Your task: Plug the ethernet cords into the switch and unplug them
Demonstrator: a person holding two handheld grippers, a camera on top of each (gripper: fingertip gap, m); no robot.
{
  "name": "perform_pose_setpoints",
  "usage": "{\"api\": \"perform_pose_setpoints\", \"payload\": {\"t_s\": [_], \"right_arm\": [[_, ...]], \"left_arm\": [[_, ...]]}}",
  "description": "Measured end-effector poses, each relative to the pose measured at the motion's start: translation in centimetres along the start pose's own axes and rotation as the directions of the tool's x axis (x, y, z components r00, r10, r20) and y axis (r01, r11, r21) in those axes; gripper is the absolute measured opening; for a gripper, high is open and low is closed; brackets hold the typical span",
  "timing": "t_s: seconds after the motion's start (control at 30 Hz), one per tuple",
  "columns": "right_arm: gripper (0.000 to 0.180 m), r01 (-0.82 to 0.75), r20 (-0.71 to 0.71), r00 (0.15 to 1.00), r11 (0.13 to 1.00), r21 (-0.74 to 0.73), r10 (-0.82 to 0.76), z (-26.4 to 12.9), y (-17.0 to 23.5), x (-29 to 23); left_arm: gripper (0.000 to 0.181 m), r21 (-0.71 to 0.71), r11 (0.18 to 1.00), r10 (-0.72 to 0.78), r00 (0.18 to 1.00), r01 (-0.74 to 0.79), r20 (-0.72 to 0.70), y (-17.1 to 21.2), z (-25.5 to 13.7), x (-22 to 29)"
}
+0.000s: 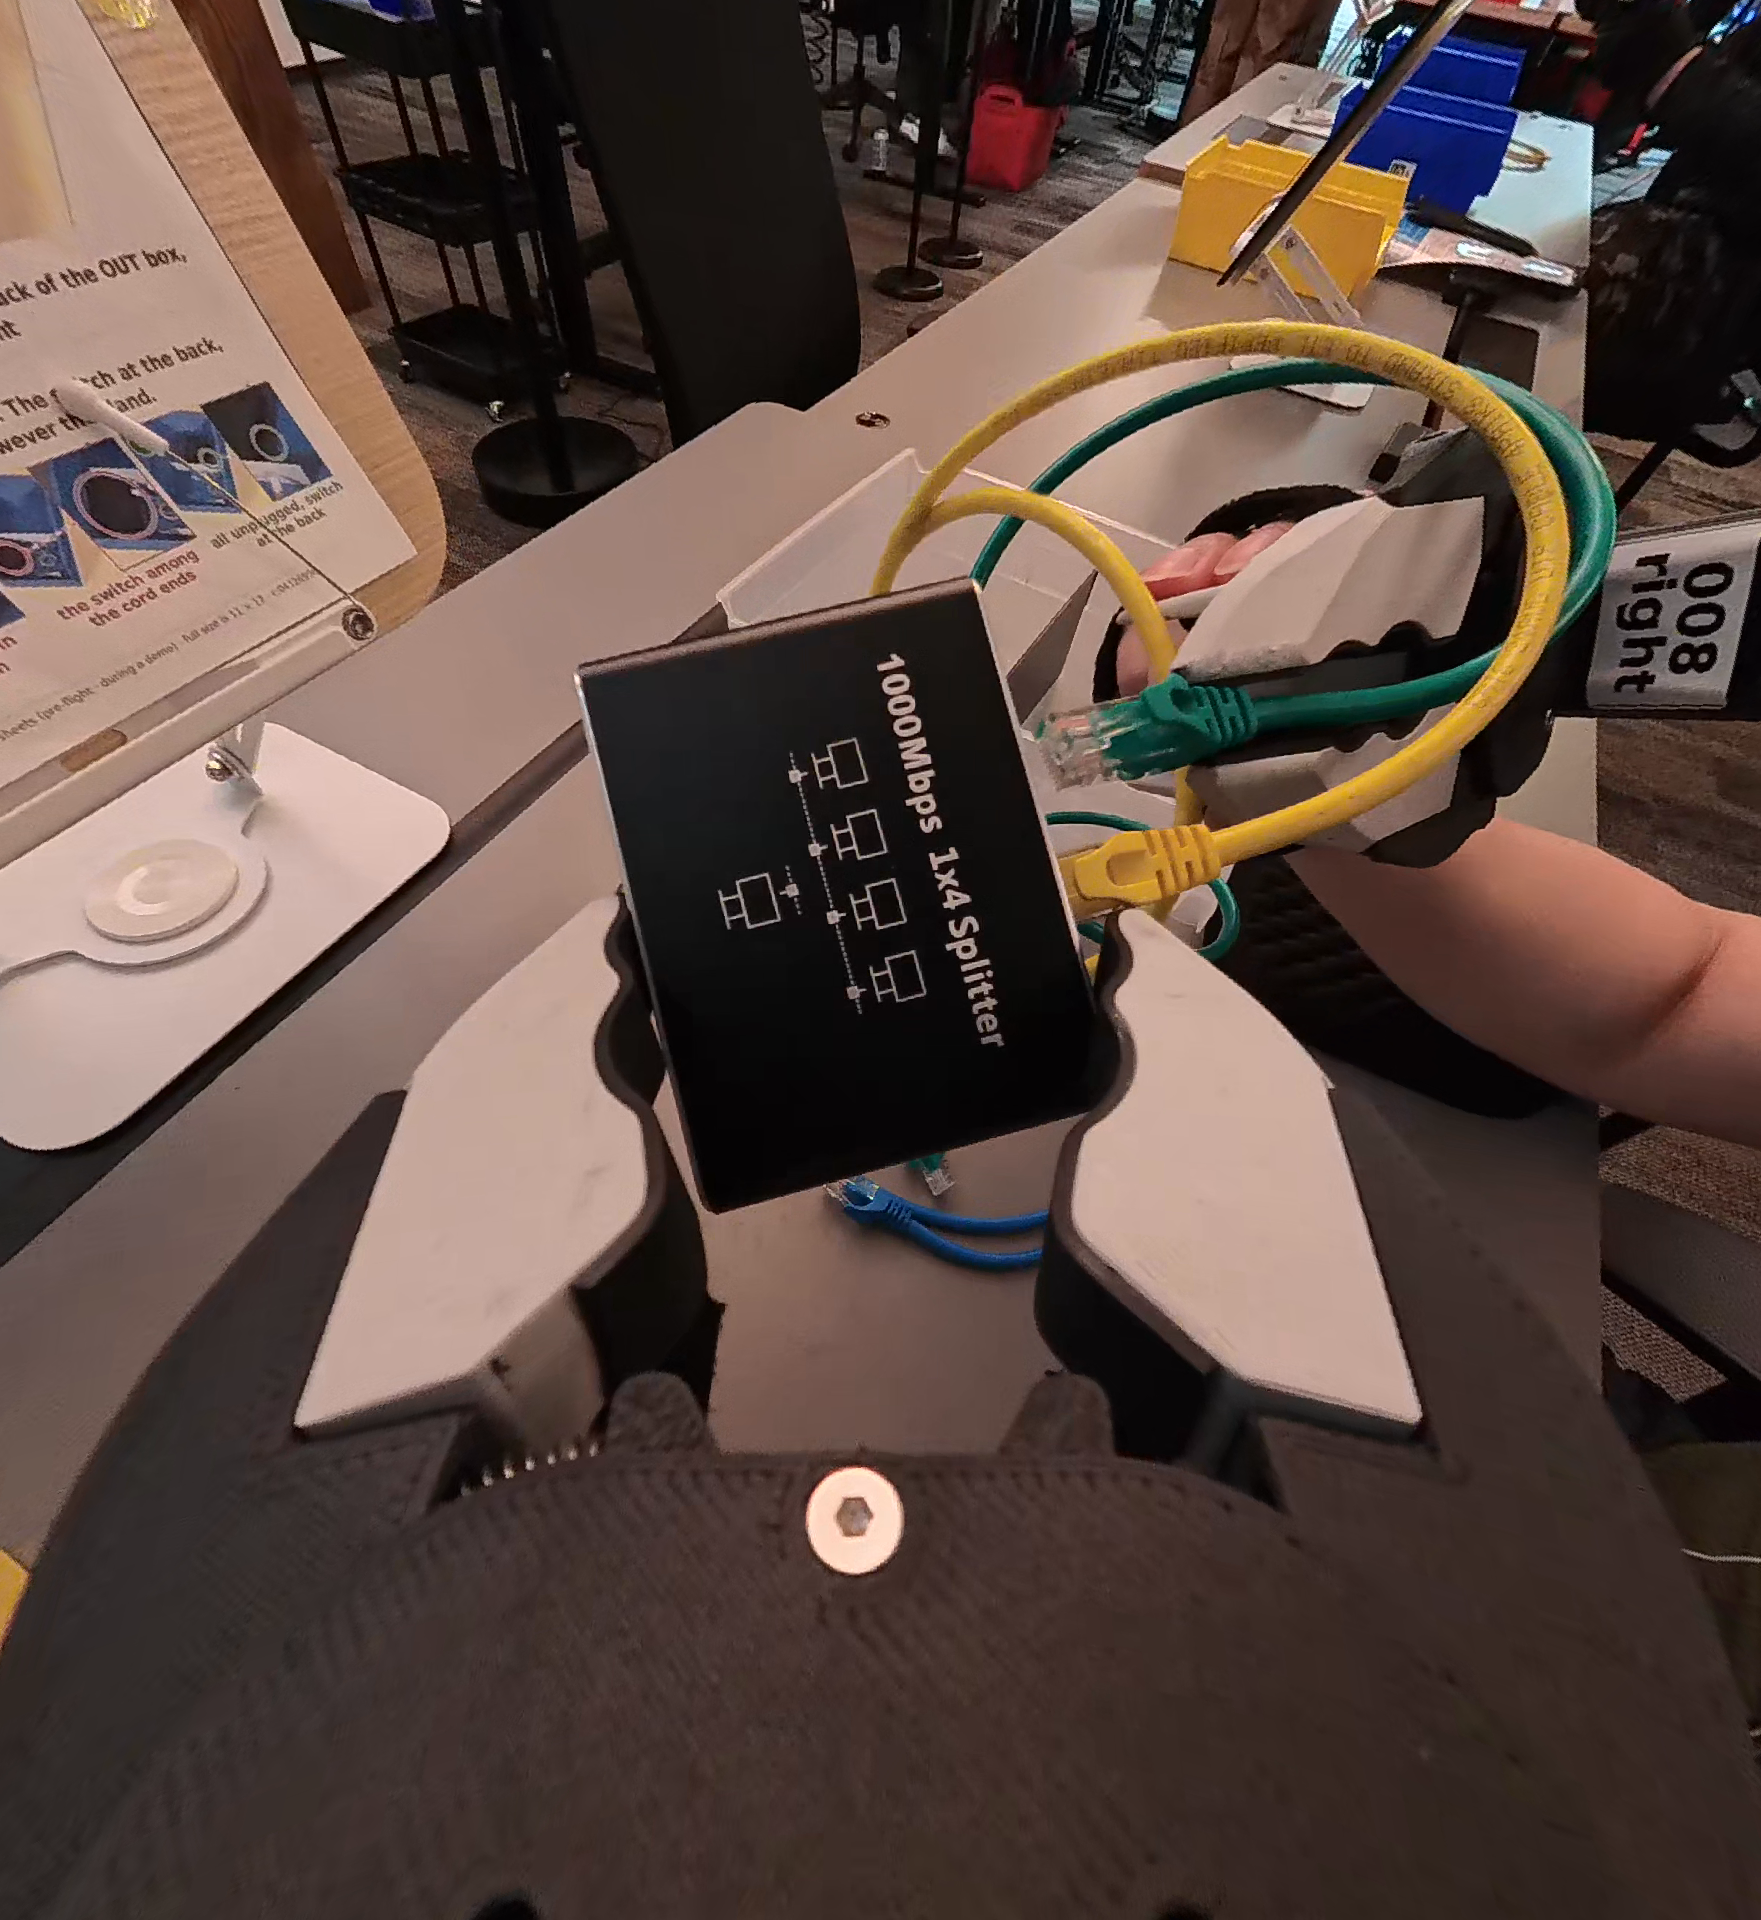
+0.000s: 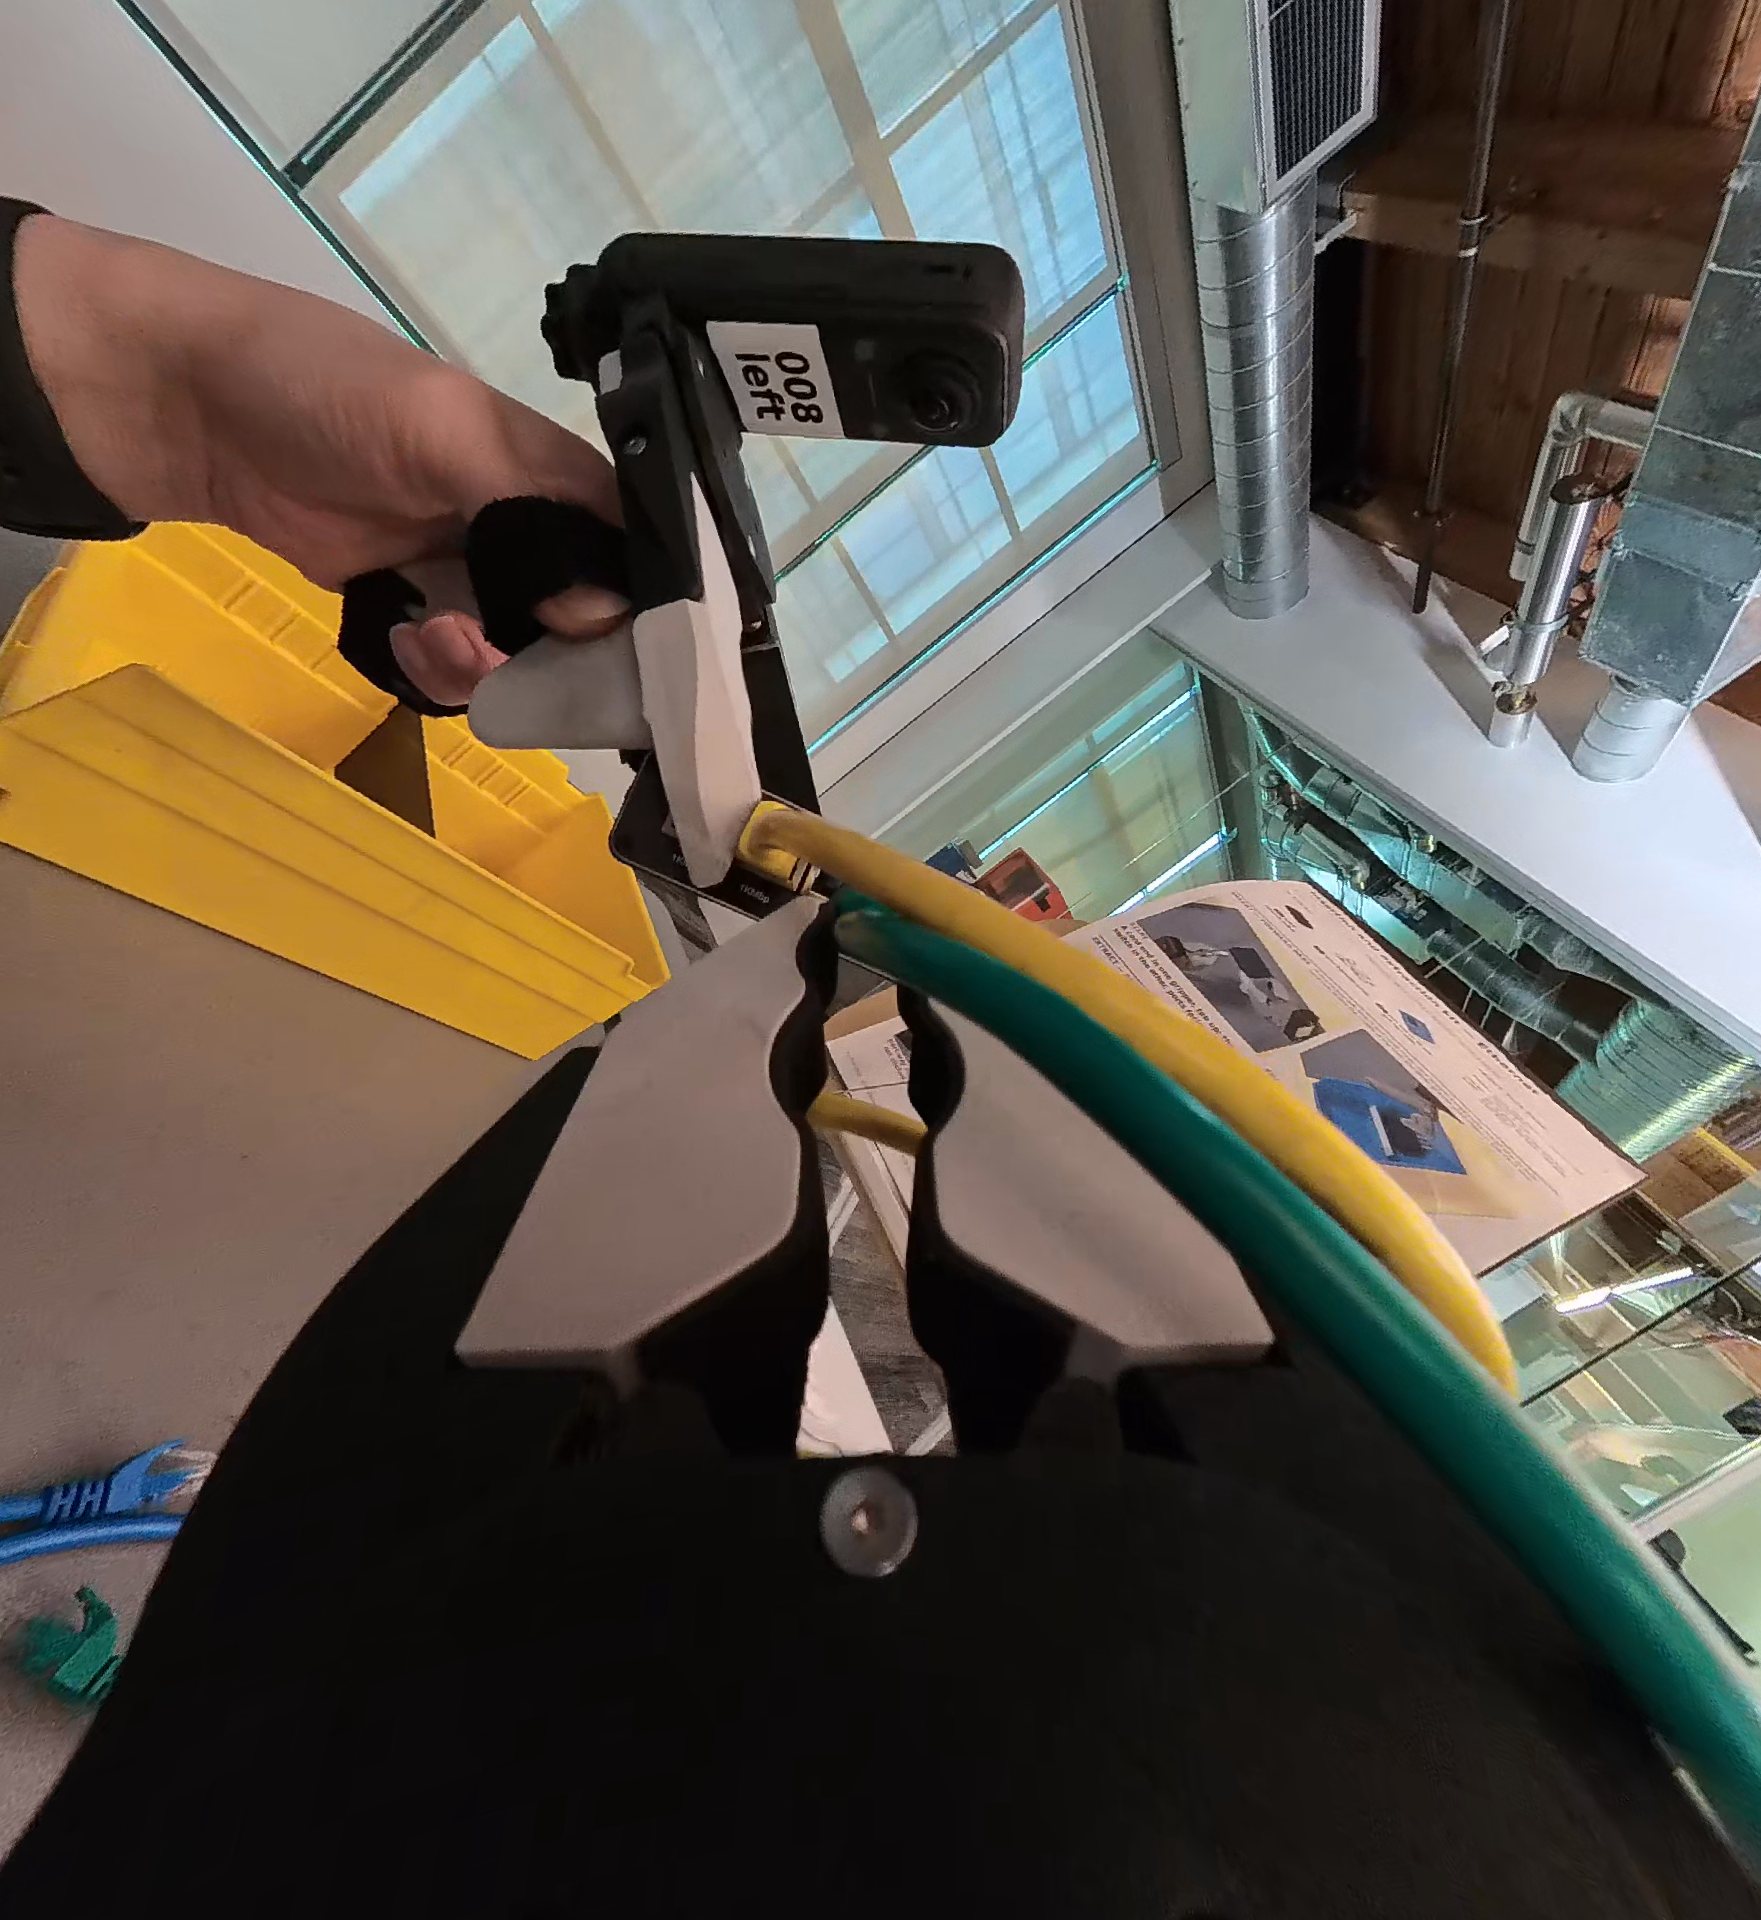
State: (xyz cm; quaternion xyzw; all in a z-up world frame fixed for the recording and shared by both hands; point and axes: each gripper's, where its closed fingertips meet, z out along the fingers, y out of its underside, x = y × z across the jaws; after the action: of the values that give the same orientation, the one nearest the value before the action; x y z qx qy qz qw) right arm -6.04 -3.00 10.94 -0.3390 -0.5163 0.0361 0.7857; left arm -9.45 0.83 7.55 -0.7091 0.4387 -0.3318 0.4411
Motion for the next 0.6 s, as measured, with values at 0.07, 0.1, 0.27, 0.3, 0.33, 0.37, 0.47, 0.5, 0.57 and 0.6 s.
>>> {"api": "perform_pose_setpoints", "payload": {"t_s": [0.07, 0.1, 0.27, 0.3, 0.33, 0.37, 0.47, 0.5, 0.57, 0.6], "right_arm": [[0.009, -0.007, 0.003, 1.000, 1.000, 0.004, 0.007, 0.00, -0.04, 0.00], [0.009, -0.011, 0.006, 1.000, 1.000, 0.005, 0.011, 0.00, -0.04, -0.04], [0.010, -0.020, 0.021, 1.000, 1.000, 0.005, 0.020, 0.03, 0.07, -0.25], [0.006, -0.021, 0.024, 0.999, 1.000, 0.005, 0.021, 0.03, 0.09, -0.28], [0.007, -0.025, 0.029, 0.999, 1.000, 0.002, 0.025, 0.06, 0.14, -0.34], [0.007, -0.027, 0.033, 0.999, 1.000, 0.001, 0.027, 0.08, 0.18, -0.39], [0.006, -0.027, 0.043, 0.999, 1.000, -0.001, 0.027, 0.13, 0.22, -0.57], [0.005, -0.027, 0.051, 0.998, 1.000, -0.006, 0.027, 0.15, 0.29, -0.67], [0.006, -0.025, 0.063, 0.998, 1.000, -0.014, 0.026, 0.15, 0.42, -0.81], [0.006, -0.026, 0.065, 0.998, 1.000, -0.018, 0.027, 0.15, 0.49, -0.81]], "left_arm": [[0.081, -0.002, 1.000, 0.004, 1.000, -0.004, -0.003, 0.03, 0.06, 0.08], [0.081, -0.004, 1.000, 0.005, 1.000, -0.005, -0.005, 0.06, 0.12, 0.13], [0.081, -0.017, 1.000, 0.022, 1.000, -0.022, -0.003, 0.20, 0.33, 0.26], [0.081, -0.018, 1.000, 0.024, 1.000, -0.024, -0.001, 0.21, 0.32, 0.25], [0.081, -0.018, 1.000, 0.025, 1.000, -0.025, 0.000, 0.21, 0.32, 0.26], [0.081, -0.020, 0.999, 0.026, 1.000, -0.026, 0.000, 0.23, 0.32, 0.28], [0.081, -0.034, 0.999, 0.030, 1.000, -0.030, 0.004, 0.43, 0.36, 0.24], [0.081, -0.040, 0.999, 0.031, 0.999, -0.031, 0.006, 0.52, 0.36, 0.19], [0.081, -0.040, 0.999, 0.029, 1.000, -0.029, 0.006, 0.55, 0.35, 0.15], [0.081, -0.037, 0.999, 0.025, 1.000, -0.025, 0.005, 0.50, 0.32, 0.15]]}}
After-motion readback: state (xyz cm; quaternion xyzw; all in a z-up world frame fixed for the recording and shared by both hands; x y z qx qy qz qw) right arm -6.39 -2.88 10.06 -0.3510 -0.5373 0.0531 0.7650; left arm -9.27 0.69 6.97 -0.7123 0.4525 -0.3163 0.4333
